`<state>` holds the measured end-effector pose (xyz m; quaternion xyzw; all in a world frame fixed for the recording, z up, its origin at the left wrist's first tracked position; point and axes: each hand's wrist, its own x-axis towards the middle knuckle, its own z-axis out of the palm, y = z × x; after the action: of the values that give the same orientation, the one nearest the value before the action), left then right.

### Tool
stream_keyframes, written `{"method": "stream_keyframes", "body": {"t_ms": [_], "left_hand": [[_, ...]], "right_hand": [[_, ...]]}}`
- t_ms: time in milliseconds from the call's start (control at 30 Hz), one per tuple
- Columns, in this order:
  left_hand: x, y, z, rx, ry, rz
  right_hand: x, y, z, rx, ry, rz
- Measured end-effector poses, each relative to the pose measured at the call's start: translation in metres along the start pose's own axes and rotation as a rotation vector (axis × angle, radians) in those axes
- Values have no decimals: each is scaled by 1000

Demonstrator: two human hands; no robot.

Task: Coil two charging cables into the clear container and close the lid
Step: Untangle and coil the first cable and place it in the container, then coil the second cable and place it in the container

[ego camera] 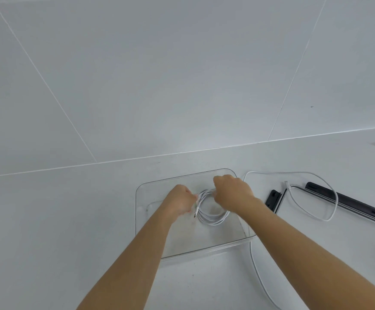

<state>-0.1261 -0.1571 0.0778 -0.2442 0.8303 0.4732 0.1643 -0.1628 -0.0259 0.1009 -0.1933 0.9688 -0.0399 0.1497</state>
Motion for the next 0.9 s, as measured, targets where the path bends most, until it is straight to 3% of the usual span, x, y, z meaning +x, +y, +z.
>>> {"method": "stream_keyframes", "body": {"t_ms": [100,233,400,500,600,733,900], "left_hand": [[-12,19,-4,206,96,127],[-37,51,-1,168,296,339],[-70,85,26,159,398,598],[-87,101,49,226,370,717],[-94,109,74,303,346,812],[-90,116,115,429,291,905],[-64,107,163,608,173,836]], "right_hand": [[-6,13,-23,140,-26,-52],[-28,41,-54,213,-50,-98],[-62,85,-69,255,187,-74],[-84,114,-66,241,388,-71],[-97,140,-51,200,462,-74],[-112,179,-20,221,447,-13],[-120,216,21,182,350,40]]}}
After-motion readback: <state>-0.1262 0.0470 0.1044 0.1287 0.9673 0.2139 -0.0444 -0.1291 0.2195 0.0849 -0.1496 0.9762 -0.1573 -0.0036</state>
